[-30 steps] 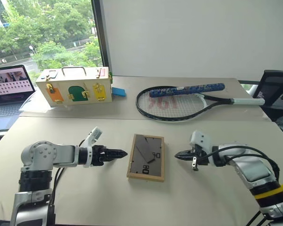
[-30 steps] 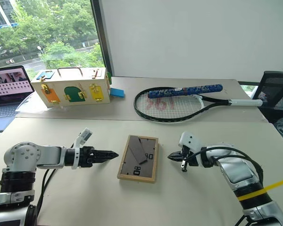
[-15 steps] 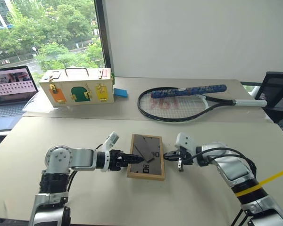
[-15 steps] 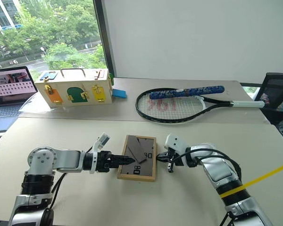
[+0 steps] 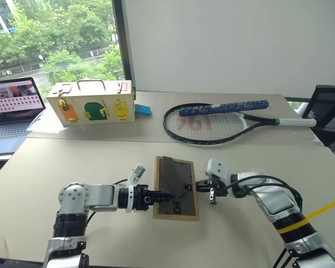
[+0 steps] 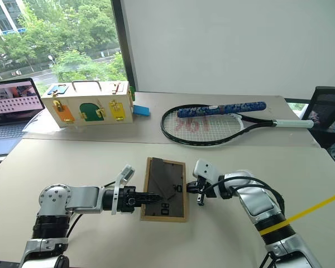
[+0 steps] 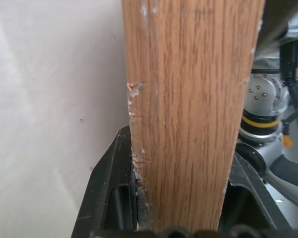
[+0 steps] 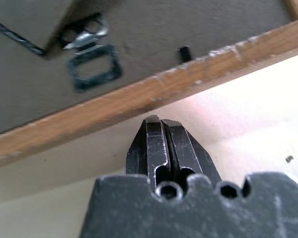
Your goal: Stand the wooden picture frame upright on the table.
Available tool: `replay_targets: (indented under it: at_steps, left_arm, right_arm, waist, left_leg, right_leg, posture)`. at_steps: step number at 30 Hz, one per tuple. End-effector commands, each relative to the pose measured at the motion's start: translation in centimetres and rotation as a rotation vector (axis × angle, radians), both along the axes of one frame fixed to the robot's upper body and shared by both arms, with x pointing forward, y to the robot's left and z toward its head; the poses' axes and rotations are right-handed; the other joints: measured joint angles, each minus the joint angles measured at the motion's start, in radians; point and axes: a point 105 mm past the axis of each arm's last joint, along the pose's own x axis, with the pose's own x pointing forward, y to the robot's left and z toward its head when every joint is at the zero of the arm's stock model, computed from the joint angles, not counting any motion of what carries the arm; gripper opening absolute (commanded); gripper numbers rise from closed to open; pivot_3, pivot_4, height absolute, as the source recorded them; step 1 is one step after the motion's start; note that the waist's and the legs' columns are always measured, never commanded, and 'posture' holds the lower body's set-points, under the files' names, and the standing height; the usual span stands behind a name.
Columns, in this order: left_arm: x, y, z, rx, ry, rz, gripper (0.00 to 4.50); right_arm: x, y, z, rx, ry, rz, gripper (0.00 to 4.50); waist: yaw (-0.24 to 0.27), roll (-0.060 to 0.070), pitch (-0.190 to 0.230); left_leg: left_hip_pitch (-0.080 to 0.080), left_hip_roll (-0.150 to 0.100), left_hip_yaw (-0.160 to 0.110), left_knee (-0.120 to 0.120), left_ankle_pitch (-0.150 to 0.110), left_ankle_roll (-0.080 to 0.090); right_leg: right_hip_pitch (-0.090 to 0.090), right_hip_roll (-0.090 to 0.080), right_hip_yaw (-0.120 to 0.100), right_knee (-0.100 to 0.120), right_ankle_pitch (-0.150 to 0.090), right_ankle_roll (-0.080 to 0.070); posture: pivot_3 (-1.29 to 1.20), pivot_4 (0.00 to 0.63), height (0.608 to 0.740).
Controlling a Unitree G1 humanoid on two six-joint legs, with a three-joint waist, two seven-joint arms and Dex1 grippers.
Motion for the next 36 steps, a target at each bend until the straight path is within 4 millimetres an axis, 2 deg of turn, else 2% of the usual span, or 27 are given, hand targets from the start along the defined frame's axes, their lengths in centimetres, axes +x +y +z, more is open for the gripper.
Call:
replay_targets:
  at_steps: [1, 5, 7, 9, 12, 16, 21, 23, 27, 29, 31, 33, 36]
  left_arm:
    - [0.0, 0.1, 1.9, -0.083, -0.058, -0.004, 1.17]
    - [0.7, 1.2, 2.8, -0.075, -0.115, 0.040, 1.17]
    - [0.9, 1.6, 3.7, -0.074, -0.176, 0.053, 1.17]
    - [1.0, 1.7, 3.9, -0.070, -0.189, 0.045, 1.17]
    - [1.2, 1.0, 3.9, -0.044, -0.207, 0.008, 1.17]
    - [1.8, -0.5, 4.1, -0.025, -0.232, -0.037, 1.17]
    - [1.8, -1.9, 4.5, -0.025, -0.265, -0.101, 1.17]
    - [1.7, -2.2, 4.7, -0.041, -0.259, -0.115, 1.17]
    - [1.4, -2.5, 4.5, -0.033, -0.262, -0.139, 1.17]
    - [2.0, -2.3, 4.2, -0.019, -0.244, -0.110, 1.17]
    - [2.6, -1.9, 4.0, -0.016, -0.217, -0.074, 1.17]
    - [2.8, -1.3, 4.0, -0.046, -0.183, -0.051, 1.17]
    - [2.5, -0.6, 3.9, -0.088, -0.132, -0.040, 1.17]
  right_arm:
    - [0.7, -1.4, 3.2, 0.026, -0.069, -0.030, 0.00]
    - [0.9, -3.8, 8.4, 0.181, -0.070, -0.112, 0.00]
    - [0.2, -4.2, 11.5, 0.310, -0.035, -0.115, 0.00]
    - [-1.1, -3.7, 13.6, 0.400, 0.018, -0.070, 0.00]
    - [-2.6, -2.0, 15.0, 0.456, 0.059, 0.013, 0.79]
    - [-3.5, 0.4, 15.0, 0.480, 0.104, 0.083, 2.13]
    - [-1.7, 2.1, 12.5, 0.424, 0.098, 0.033, 3.91]
    - [-1.4, 2.4, 11.5, 0.404, 0.101, 0.040, 4.49]
    - [-2.2, 3.2, 9.8, 0.356, 0.145, 0.105, 4.49]
    - [-4.1, 3.8, 9.2, 0.342, 0.178, 0.212, 4.49]
    - [-5.2, 4.1, 9.4, 0.362, 0.185, 0.264, 4.49]
    - [-4.9, 3.8, 10.4, 0.395, 0.121, 0.255, 4.49]
    - [-3.8, 2.9, 11.8, 0.399, -0.063, 0.204, 4.49]
  waist:
    - [-0.001, 0.000, 0.000]
    - [-0.007, 0.000, 0.001]
    - [-0.007, 0.000, 0.001]
    - [-0.013, 0.000, 0.001]
    - [-0.012, 0.000, 0.001]
    - [-0.009, -0.001, 0.001]
    - [-0.010, -0.001, 0.001]
    - [-0.013, -0.001, 0.001]
    - [-0.013, -0.001, 0.002]
    - [-0.013, -0.001, 0.002]
    - [-0.010, -0.001, 0.002]
    - [-0.011, -0.001, 0.002]
    - [-0.015, -0.001, 0.002]
  left_leg:
    - [0.000, 0.000, 0.000, 0.000, 0.000, 0.000]
    - [-0.001, 0.000, 0.000, 0.000, 0.000, 0.000]
    - [-0.002, 0.000, 0.000, 0.000, 0.000, 0.000]
    - [-0.004, 0.000, 0.000, 0.000, 0.000, 0.000]
    - [-0.005, 0.000, 0.000, -0.001, 0.000, 0.000]
    - [-0.007, 0.000, 0.000, -0.001, 0.000, 0.000]
    - [-0.008, 0.000, 0.000, -0.001, 0.001, -0.001]
    - [-0.008, 0.000, 0.000, -0.001, 0.001, -0.001]
    - [-0.009, 0.000, 0.000, -0.002, 0.001, -0.001]
    - [-0.009, 0.000, 0.000, -0.002, 0.001, -0.001]
    - [-0.009, 0.000, 0.000, -0.002, 0.001, -0.001]
    - [-0.009, 0.000, 0.000, -0.001, 0.001, -0.001]
    - [-0.009, 0.000, 0.000, -0.001, 0.001, -0.001]
  right_leg:
    - [0.000, 0.000, 0.000, 0.000, 0.000, 0.000]
    - [-0.001, 0.000, 0.000, 0.000, 0.000, 0.000]
    - [-0.002, 0.000, 0.000, 0.000, 0.002, -0.003]
    - [-0.005, 0.000, 0.000, 0.000, 0.002, -0.004]
    - [-0.006, 0.000, 0.000, 0.000, 0.002, -0.005]
    - [-0.008, 0.000, 0.000, 0.000, 0.003, -0.005]
    - [-0.009, 0.000, 0.000, 0.000, 0.003, -0.004]
    - [-0.010, 0.000, 0.000, 0.000, 0.003, -0.004]
    - [-0.010, 0.000, 0.000, 0.000, 0.003, -0.004]
    - [-0.010, 0.000, 0.000, 0.000, 0.003, -0.004]
    - [-0.010, 0.000, 0.000, 0.000, 0.002, -0.004]
    - [-0.010, 0.000, 0.000, 0.000, 0.002, -0.003]
    - [-0.010, 0.000, 0.000, 0.001, 0.000, 0.000]
  posture:
    - [0.00, 0.150, 0.722]
    - [0.00, 0.150, 0.722]
    - [0.00, 0.150, 0.722]
    - [0.00, 0.150, 0.722]
    - [0.00, 0.150, 0.722]
    - [0.00, 0.150, 0.722]
    - [0.00, 0.150, 0.722]
    - [0.00, 0.150, 0.722]
    - [0.00, 0.150, 0.722]
    - [0.00, 0.150, 0.722]
    - [0.00, 0.150, 0.722]
    - [0.00, 0.150, 0.722]
    - [0.00, 0.150, 0.722]
